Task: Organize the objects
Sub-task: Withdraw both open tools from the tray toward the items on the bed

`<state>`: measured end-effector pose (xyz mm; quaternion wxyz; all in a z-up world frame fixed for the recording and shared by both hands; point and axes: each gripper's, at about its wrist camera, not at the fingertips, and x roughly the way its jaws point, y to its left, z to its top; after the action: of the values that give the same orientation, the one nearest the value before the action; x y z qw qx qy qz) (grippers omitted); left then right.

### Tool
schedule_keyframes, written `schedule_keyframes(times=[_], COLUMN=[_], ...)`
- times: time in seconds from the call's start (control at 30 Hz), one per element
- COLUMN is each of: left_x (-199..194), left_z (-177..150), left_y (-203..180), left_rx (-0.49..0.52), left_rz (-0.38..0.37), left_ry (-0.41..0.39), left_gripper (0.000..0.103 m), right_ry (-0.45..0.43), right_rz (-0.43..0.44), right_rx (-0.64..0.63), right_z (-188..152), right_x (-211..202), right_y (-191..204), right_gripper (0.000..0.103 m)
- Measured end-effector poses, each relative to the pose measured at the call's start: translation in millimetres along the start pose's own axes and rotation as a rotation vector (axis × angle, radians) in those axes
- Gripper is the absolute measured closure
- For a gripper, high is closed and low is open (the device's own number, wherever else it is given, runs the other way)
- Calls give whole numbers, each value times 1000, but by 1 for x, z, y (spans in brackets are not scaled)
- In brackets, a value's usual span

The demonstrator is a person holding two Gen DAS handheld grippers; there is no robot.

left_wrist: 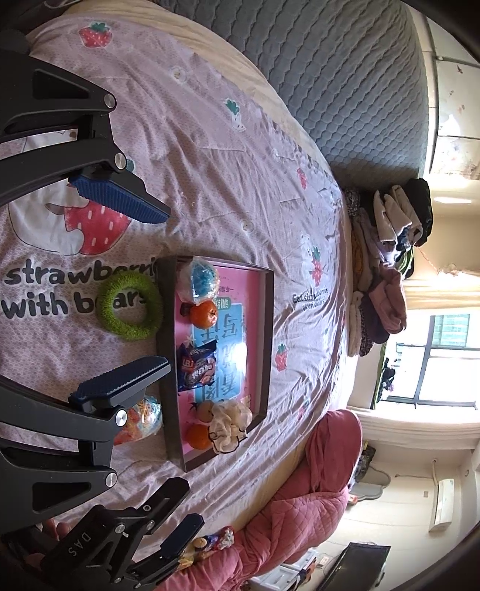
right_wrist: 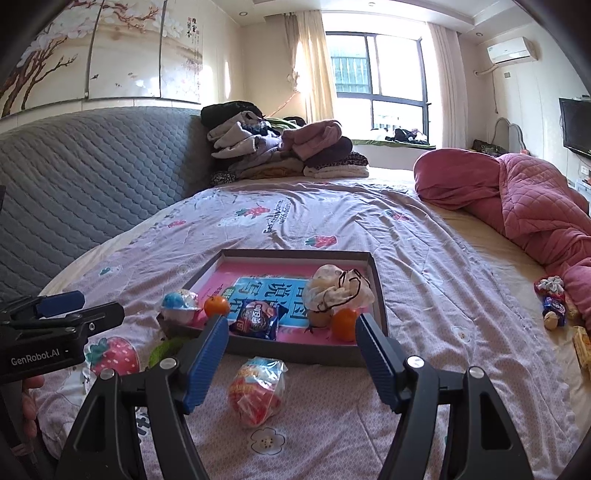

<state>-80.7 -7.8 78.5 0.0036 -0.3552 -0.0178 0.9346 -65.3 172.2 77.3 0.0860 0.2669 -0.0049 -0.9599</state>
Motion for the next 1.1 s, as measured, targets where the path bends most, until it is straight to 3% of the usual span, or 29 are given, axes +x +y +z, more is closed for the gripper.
schedule_keyframes(times=[1.1], left_x=[18], left_z=[-38], left_y=[4], left_rx=[27], left_rz=[13], left_ry=[80], left_gripper=[27], right_ry=[66], right_rz=[-10], right_rx=[-15], right_z=[-24], right_x=[3], right_y=[15], right_gripper=[33])
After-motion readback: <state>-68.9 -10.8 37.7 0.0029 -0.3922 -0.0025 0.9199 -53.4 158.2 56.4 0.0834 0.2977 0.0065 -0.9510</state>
